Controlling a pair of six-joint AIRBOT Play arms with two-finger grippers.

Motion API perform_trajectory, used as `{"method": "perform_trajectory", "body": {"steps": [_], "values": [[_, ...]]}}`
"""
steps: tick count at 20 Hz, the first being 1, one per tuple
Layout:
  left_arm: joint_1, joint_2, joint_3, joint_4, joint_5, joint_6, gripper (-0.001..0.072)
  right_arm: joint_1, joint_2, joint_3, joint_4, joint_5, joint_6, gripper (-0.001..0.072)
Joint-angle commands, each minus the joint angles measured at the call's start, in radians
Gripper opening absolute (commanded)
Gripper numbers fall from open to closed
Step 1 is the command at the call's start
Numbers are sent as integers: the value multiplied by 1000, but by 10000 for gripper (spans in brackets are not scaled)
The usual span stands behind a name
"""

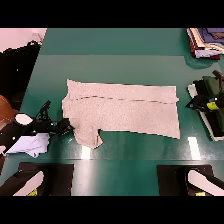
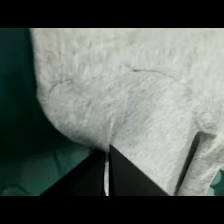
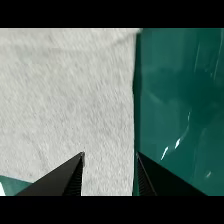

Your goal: Fold the shirts.

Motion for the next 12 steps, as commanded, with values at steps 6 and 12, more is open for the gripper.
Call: {"method": "perform_trajectory", "body": {"steps": [6,12], "values": [[0,3,62,-42,-76,47,21,-132,0,-199,-2,78,-21,385],[0,3,135,-43,-96,61,21,-133,0,-365,9,53,-29,384]]}}
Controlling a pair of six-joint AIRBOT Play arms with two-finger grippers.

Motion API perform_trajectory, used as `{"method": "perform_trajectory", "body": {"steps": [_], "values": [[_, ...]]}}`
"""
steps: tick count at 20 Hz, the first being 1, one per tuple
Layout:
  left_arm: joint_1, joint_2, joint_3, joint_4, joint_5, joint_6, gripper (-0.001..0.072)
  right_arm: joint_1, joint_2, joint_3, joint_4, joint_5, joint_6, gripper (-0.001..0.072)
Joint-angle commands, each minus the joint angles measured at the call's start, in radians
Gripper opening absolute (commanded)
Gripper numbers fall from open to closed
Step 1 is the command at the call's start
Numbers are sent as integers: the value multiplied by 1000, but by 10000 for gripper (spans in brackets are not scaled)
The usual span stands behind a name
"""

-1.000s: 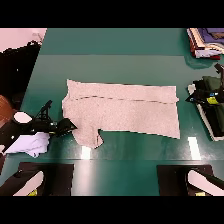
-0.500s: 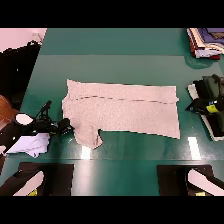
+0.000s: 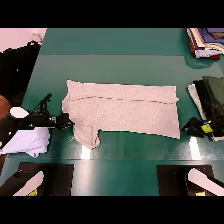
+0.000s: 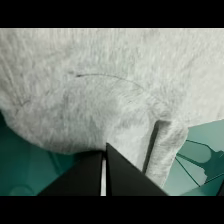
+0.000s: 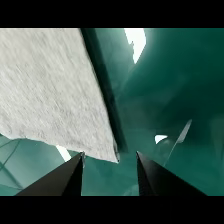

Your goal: Fold the shirts.

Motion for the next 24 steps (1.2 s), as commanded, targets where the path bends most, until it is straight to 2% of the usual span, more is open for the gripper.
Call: {"method": "perform_trajectory", "body": {"steps": [1,3,5,6,7,8,9,13,16,19,21,24], "values": [[0,1,24,-2,-12,7,22,30,0,-75,5,-33,-6,385],[0,1,24,0,-12,7,22,76,0,-78,5,-55,-6,370],[0,1,24,3,-13,7,22,119,0,-79,1,-58,-6,302],[0,1,24,8,-16,7,22,137,0,-79,0,-59,-6,301],[0,1,24,21,-27,6,21,151,0,-79,-6,-63,-6,269],[0,1,24,40,-48,6,21,161,0,-79,-7,-63,-11,83],[0,1,24,60,-69,6,21,167,0,-79,-6,-63,-27,12],[0,25,24,129,-161,2,19,168,29,-76,-13,-39,-33,11],[0,178,24,223,-204,-74,19,167,148,-76,-95,-14,-32,11],[0,326,24,238,-397,-108,20,167,285,-76,-220,86,-31,10],[0,407,24,237,-499,-134,20,167,375,-74,-240,124,-27,9],[0,421,79,237,-488,-154,21,169,429,-5,-230,119,-7,9]]}}
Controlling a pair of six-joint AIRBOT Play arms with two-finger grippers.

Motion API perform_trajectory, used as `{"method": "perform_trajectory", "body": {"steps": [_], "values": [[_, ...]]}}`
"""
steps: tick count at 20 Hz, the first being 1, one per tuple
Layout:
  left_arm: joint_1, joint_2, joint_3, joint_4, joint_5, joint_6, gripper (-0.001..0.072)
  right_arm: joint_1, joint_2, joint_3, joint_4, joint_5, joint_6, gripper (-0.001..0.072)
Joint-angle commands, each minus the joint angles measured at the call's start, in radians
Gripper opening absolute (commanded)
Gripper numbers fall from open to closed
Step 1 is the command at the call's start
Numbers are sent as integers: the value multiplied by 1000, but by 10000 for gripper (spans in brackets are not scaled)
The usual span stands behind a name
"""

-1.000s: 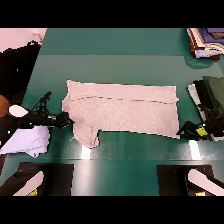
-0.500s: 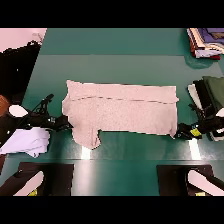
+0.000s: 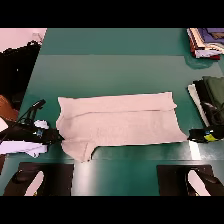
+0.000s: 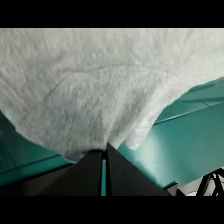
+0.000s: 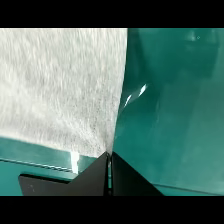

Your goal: Fold the shirts.

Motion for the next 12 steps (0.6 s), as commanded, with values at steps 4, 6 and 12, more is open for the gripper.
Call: {"method": "perform_trajectory", "body": {"steps": [4,6,12], "values": [[0,-47,135,23,83,-26,20,27,-71,204,47,-25,21,9],[0,-125,169,24,154,3,21,97,-174,283,48,-82,21,9],[0,-435,269,20,335,50,22,214,-518,533,49,-166,49,9]]}}
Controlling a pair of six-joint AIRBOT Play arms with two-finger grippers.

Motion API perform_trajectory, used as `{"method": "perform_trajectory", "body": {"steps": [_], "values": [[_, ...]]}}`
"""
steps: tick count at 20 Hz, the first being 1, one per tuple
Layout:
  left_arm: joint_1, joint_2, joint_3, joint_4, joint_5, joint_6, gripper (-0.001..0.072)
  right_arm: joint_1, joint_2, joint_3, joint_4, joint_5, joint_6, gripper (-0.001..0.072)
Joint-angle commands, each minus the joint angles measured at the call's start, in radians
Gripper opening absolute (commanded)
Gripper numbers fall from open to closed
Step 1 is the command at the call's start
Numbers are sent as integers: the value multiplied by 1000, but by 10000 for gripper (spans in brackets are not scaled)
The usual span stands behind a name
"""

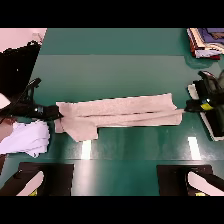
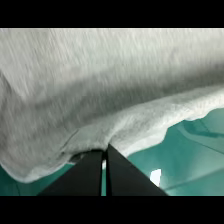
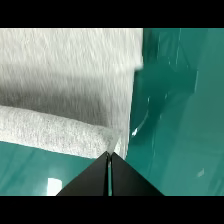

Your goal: Fold the shirts.

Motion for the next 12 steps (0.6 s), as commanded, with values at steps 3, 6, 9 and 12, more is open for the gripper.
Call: {"method": "perform_trajectory", "body": {"steps": [3,6,9,12], "values": [[0,-253,116,0,188,21,22,42,-272,224,7,-40,35,9],[0,-331,168,-6,245,21,23,42,-370,325,7,-26,41,10],[0,-346,180,-36,291,21,23,42,-439,399,37,-22,42,12],[0,-346,180,-66,288,20,210,21,-479,431,163,-37,36,22]]}}
